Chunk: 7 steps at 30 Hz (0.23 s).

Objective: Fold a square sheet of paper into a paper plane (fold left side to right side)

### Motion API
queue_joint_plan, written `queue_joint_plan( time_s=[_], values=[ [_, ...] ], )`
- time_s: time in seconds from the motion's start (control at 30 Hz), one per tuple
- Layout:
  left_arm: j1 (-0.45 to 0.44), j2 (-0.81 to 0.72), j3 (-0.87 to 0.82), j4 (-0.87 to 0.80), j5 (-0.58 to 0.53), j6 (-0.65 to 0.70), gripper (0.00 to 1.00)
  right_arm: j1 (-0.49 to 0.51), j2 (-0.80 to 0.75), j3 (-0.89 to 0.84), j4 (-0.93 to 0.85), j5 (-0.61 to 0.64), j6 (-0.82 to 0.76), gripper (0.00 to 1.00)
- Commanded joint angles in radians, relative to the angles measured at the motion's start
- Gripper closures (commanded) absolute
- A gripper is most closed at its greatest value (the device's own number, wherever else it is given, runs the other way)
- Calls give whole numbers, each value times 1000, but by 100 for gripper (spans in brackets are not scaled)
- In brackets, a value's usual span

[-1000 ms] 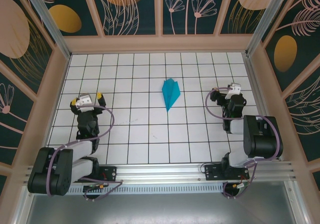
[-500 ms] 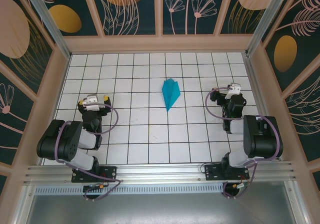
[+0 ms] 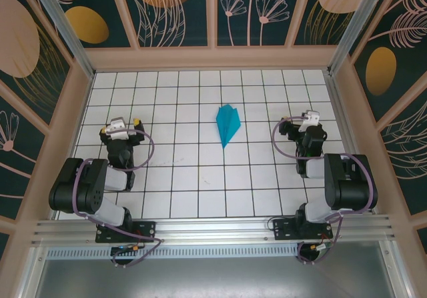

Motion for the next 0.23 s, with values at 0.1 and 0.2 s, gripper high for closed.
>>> queue_joint_plan(
  time_s=[0.1, 0.2],
  values=[
    [5, -6, 6, 7, -11, -17, 1, 2, 10, 7, 34, 8, -14, 1],
    [5, -5, 6, 7, -11, -17, 1, 1, 9, 5, 36, 5, -15, 1]
  ],
)
